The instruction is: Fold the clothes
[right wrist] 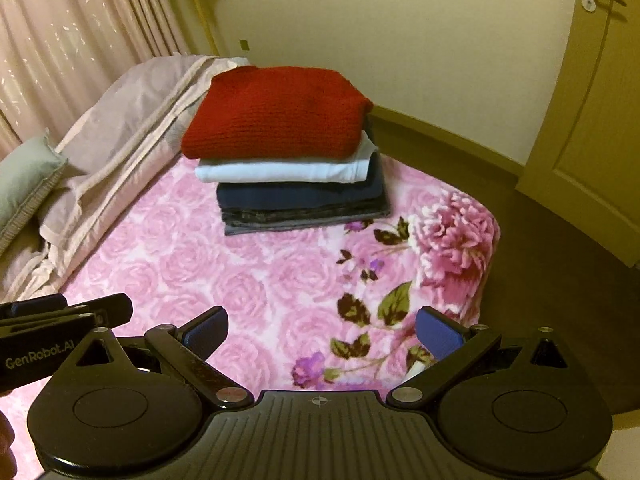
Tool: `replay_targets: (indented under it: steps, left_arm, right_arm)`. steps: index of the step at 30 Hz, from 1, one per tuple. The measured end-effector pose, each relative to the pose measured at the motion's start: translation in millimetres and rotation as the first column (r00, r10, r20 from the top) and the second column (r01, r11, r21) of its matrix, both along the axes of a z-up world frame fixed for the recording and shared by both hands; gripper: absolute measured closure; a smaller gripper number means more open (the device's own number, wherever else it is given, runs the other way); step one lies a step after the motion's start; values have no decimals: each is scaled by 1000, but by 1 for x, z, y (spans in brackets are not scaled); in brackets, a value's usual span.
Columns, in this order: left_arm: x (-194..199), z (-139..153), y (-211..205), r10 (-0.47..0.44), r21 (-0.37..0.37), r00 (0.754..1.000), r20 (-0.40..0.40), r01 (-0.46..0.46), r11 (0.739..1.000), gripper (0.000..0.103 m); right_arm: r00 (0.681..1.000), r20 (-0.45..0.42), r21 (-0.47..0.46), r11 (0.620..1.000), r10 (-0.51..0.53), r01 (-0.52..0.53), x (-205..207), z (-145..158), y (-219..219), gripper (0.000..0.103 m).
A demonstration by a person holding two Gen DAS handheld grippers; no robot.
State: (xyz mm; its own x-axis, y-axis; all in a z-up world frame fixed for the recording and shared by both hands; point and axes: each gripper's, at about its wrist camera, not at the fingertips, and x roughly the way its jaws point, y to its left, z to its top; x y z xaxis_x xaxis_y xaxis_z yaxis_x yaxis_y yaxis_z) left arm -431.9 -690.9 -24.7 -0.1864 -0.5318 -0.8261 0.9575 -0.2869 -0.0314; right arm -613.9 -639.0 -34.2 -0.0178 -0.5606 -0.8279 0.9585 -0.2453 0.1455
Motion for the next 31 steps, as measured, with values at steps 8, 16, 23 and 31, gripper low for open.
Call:
replay_targets:
  steps: [8, 16, 23, 31]
  left_arm:
    - [-15, -10, -26, 4, 14, 1000, 15, -5, 1000, 34]
    - [-23, -22, -51, 26, 49, 999, 31, -28, 998, 34]
    - [-33, -30, -71, 44, 63, 998, 38, -46, 997, 34]
    - [-46, -34, -88, 56, 46, 997, 44, -58, 997, 34]
  right_arm:
    - [1000, 9, 31, 999, 11, -11, -12, -10, -31, 1]
    - [999, 19, 70, 997, 28, -29, -20, -23, -59, 1]
    - [999, 22, 93, 995, 44, -46, -29, -31, -81, 1]
    - [999, 20, 115, 992, 48, -50, -39, -39, -100, 1]
